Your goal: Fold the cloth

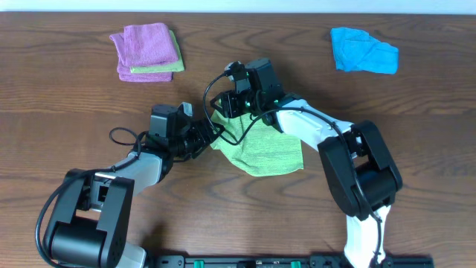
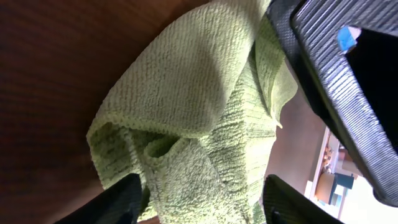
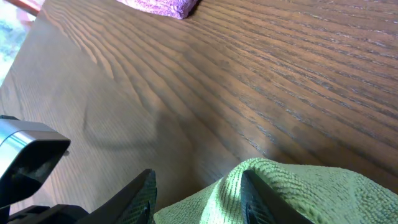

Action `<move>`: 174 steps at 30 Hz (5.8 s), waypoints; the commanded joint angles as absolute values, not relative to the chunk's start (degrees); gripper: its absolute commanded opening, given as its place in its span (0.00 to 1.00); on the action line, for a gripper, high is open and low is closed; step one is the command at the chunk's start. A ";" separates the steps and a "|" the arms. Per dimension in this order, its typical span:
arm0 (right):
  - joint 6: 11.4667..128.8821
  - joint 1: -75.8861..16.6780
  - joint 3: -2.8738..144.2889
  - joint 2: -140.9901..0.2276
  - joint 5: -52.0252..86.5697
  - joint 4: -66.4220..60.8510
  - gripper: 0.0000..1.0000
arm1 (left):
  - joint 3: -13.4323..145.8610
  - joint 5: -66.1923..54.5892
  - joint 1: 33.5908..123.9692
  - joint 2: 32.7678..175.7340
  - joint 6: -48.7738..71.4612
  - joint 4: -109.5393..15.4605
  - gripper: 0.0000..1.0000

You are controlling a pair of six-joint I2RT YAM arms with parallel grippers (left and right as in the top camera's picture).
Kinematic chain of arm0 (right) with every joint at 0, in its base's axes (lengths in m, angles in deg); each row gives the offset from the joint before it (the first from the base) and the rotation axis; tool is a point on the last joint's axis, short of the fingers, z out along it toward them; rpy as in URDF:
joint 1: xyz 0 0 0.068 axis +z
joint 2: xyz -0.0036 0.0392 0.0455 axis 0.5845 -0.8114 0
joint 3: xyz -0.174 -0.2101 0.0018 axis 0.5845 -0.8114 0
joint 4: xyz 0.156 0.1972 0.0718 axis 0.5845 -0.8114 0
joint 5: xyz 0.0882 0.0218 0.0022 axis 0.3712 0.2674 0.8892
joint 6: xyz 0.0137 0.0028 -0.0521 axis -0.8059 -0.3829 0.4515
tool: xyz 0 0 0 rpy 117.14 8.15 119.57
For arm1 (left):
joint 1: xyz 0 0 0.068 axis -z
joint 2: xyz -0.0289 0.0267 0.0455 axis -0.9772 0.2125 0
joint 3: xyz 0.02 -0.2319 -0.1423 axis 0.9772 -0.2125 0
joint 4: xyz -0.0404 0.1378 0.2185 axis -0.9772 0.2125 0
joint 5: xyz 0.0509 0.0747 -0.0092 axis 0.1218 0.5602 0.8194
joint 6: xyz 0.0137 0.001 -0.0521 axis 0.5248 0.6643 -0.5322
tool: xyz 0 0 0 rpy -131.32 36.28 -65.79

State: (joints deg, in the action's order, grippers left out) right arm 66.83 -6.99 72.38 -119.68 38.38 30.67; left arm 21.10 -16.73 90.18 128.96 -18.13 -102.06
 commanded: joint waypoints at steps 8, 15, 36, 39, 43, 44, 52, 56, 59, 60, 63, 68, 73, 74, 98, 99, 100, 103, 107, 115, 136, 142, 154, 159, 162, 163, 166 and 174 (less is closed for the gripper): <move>66.28 -7.26 72.99 -119.81 39.49 30.43 0.44 | 20.95 -14.33 92.52 129.57 -17.87 -102.06 0.45; 66.31 -7.26 72.99 -119.81 39.51 30.43 0.44 | 20.95 -14.35 92.47 129.70 -17.80 -101.26 0.06; 66.52 -9.59 72.99 -119.83 32.26 31.91 0.24 | 20.99 -24.18 88.67 109.55 -13.02 -68.71 0.06; 66.50 -9.59 73.01 -119.83 30.73 33.53 0.23 | 20.99 -24.07 88.67 108.33 -11.03 -63.55 0.06; 66.48 -9.59 73.01 -119.83 30.00 34.14 0.23 | 20.99 -23.75 88.67 108.20 -7.97 -58.35 0.06; 66.48 -9.59 73.01 -119.83 30.00 34.14 0.24 | 20.99 -23.61 88.67 108.17 -7.14 -57.04 0.06; 64.78 -9.68 73.01 -118.65 34.48 32.96 0.36 | 20.99 -23.99 88.67 108.20 -4.43 -54.22 0.06; 65.13 -9.68 73.01 -115.05 34.62 27.21 0.45 | 21.23 -25.04 88.67 108.20 -4.10 -51.38 0.06; 67.94 -9.66 73.01 -111.46 31.82 19.45 0.53 | 23.88 -21.58 88.67 108.20 -0.84 -41.41 0.06; 69.21 -9.66 73.01 -110.32 30.44 16.77 0.57 | 25.60 -18.72 88.67 108.20 0.86 -36.54 0.06; 71.94 -9.66 73.01 -106.72 28.43 8.39 0.67 | 31.61 -8.91 88.67 108.22 4.97 -24.41 0.45; 73.91 -9.66 73.01 -102.17 27.62 -2.25 0.72 | 37.65 -3.62 88.67 108.22 5.80 -20.52 0.74; 77.17 -9.66 73.01 -99.88 29.26 -12.74 0.77 | 37.93 -3.09 88.67 108.28 5.52 -22.09 0.78; 78.59 -9.66 73.01 -99.88 31.18 -14.16 0.77 | 37.93 -3.00 88.67 108.35 5.32 -22.44 0.78; 73.91 1.14 72.88 -113.19 42.07 2.84 0.75 | 37.89 14.74 78.11 109.29 -0.10 -25.87 0.68; 73.34 1.18 72.88 -113.19 42.07 3.63 0.74 | 37.89 14.74 77.46 109.20 0.19 -25.89 0.68; 73.26 1.18 72.88 -113.21 42.05 4.15 0.74 | 37.89 14.74 76.82 109.20 0.25 -25.91 0.68; 72.27 1.51 72.88 -113.91 41.35 5.36 0.73 | 37.89 14.37 75.36 109.16 0.25 -25.85 0.68; 72.27 1.62 72.88 -115.79 41.39 6.06 0.72 | 37.89 13.87 74.46 108.35 0.25 -25.85 0.68; 69.87 1.82 72.88 -119.46 41.46 11.17 0.69 | 37.89 12.32 74.31 105.88 0.19 -26.00 0.69; 68.95 -2.58 75.72 -120.62 27.01 28.42 0.01 | 37.89 7.47 74.33 105.55 0.19 -27.49 0.70; 70.04 -3.76 77.06 -121.89 21.90 32.57 0.01 | 37.89 5.24 74.33 105.55 -0.03 -29.46 0.70; 64.56 -4.20 79.72 -123.35 21.48 42.01 0.64 | 37.89 5.26 74.33 105.55 0.01 -29.52 0.73; 63.03 -4.20 80.55 -123.35 25.83 38.01 0.64 | 37.89 5.26 74.33 105.55 0.01 -29.50 0.73; 62.87 -3.71 80.55 -123.55 26.62 33.81 0.66 | 37.89 5.26 74.33 105.55 0.01 -29.52 0.73; 62.87 -3.39 80.55 -124.07 26.68 33.40 0.67 | 37.89 5.26 74.33 105.55 0.01 -29.59 0.73; 61.34 -2.77 80.71 -126.30 28.17 34.03 0.68 | 37.89 5.21 74.33 105.55 -0.01 -30.07 0.73; 56.82 -2.80 85.03 -132.99 31.86 34.93 0.66 | 37.89 5.28 74.33 105.55 0.25 -29.89 0.73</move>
